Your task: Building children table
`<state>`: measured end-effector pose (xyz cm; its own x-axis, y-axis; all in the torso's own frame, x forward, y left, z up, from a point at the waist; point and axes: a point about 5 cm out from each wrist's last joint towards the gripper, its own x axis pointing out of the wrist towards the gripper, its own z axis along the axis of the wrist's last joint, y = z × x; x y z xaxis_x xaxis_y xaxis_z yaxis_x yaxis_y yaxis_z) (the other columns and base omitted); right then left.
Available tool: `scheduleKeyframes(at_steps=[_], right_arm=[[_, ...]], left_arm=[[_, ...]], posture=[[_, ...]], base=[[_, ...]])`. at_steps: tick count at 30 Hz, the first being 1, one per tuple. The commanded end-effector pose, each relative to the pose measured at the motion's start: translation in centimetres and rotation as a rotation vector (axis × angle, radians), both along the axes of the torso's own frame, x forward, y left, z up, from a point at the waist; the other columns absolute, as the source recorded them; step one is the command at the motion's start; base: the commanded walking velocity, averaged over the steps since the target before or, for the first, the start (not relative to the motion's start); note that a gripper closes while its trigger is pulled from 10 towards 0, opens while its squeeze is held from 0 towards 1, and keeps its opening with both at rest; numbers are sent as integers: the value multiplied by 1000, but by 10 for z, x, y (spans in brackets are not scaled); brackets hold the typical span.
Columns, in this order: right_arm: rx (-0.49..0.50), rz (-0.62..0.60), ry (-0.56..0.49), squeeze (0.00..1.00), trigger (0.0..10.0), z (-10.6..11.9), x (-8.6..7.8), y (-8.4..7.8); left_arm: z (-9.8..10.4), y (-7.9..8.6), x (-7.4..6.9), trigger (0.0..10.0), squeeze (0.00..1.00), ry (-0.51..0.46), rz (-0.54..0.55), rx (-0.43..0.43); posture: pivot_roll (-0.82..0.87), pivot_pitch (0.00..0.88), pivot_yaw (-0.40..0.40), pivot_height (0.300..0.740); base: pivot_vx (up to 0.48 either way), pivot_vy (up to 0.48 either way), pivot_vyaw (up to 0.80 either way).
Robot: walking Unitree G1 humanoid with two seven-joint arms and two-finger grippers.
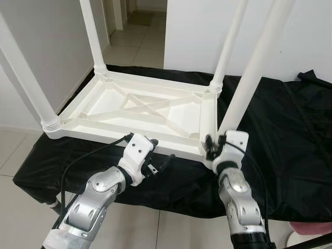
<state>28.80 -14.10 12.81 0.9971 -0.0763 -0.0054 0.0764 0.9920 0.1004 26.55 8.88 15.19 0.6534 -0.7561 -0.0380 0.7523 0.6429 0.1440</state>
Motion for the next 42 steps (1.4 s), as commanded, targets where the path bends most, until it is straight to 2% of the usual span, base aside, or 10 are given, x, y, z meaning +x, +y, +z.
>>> scheduleKeyframes(at_steps=[1,9,10,13,14,32,33,34,35,42], right_arm=[[12,12,-5,1000,10000,1,0,1],[-37,37,-19,1000,10000,0,-4,-10],[-38,69,-27,90,10000,0,-5,-10],[-38,92,-32,90,10000,1,-5,-10],[-43,130,-47,0,10000,2,-6,-11],[-250,539,-97,0,10000,7,10,-27],[-253,554,-90,0,4314,5,12,-27],[-253,554,-90,0,4314,5,12,-27],[-255,565,-81,0,0,2,13,-26],[-250,583,-65,0,0,-4,16,-28]], left_arm=[[-3,0,-1,10000,0,12,-8,16],[-4,0,-2,10000,0,15,-9,15],[-4,0,-2,10000,0,16,-11,15],[-4,0,-2,10000,0,16,-12,15],[-4,0,-2,10000,0,17,-14,16],[-5,-4,-2,10000,0,22,-48,23],[-5,-4,-2,10000,0,22,-45,22],[-5,-4,-2,10000,0,22,-45,22],[-5,-4,-2,10000,0,20,-40,19],[-3,-1,-2,10000,0,12,-11,14]], posture=[[76,0,-6,740],[67,4,-1,740],[63,7,2,740],[63,7,2,740],[58,8,9,740],[45,19,14,740],[52,16,6,740],[52,16,6,740],[58,13,2,740],[69,18,-2,740]], base=[[0,0,0],[0,0,0],[0,0,0],[0,0,0],[0,0,0],[0,0,0],[0,0,0],[0,0,0],[0,0,0],[0,0,0]])
